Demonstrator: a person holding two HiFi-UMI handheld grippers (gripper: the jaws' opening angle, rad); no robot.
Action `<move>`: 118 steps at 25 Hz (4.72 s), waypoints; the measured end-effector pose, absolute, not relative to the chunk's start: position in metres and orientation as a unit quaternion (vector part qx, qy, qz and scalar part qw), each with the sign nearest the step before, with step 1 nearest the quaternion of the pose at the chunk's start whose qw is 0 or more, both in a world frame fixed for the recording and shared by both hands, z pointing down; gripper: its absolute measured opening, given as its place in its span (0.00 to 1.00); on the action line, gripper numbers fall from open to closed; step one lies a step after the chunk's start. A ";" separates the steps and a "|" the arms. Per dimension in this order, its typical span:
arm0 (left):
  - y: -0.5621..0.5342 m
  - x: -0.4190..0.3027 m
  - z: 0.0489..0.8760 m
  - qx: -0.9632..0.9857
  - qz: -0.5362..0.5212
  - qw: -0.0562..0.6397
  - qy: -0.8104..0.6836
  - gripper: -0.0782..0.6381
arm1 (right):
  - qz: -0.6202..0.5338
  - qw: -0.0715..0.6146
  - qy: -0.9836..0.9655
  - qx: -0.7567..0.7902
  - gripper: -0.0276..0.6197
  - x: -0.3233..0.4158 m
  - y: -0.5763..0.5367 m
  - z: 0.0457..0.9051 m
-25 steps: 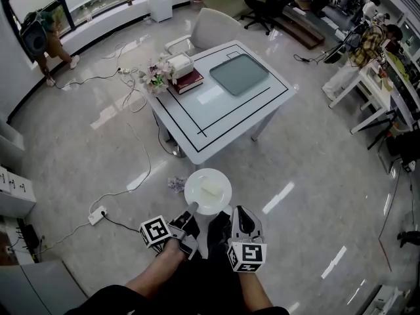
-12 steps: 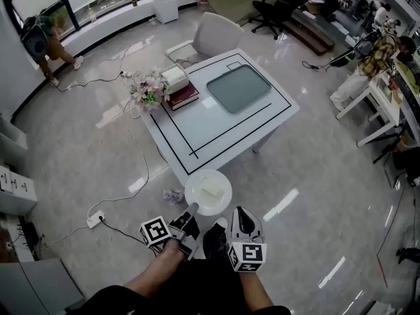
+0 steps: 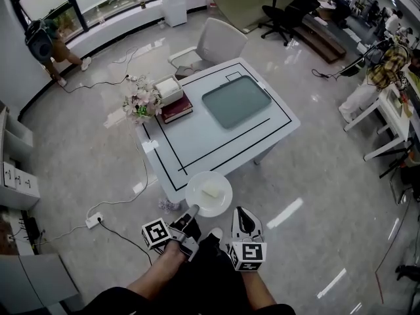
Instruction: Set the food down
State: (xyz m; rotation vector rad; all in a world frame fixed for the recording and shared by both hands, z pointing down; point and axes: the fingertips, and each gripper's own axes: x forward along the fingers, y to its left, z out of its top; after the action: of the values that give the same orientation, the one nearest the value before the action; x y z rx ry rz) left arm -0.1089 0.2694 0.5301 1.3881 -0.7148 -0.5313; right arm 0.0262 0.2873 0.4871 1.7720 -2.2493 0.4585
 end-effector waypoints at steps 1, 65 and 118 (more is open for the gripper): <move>0.266 -0.104 0.531 0.617 -0.237 0.679 -0.320 0.13 | 0.157 0.121 -0.771 0.605 0.06 0.032 0.283 0.488; -0.109 0.007 0.567 0.591 -0.239 0.691 -0.340 0.13 | 0.182 0.184 -0.781 0.569 0.06 0.138 -0.081 0.512; -0.266 0.087 0.688 0.560 -0.215 0.700 -0.388 0.13 | 0.230 0.220 -0.782 0.536 0.06 0.208 -0.214 0.599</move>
State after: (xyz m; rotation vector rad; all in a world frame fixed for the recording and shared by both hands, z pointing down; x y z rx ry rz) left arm 0.0875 -0.2659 0.6884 1.2465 -0.8647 -0.4799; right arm 0.2078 -0.2139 0.5988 1.4836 -2.1621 0.6364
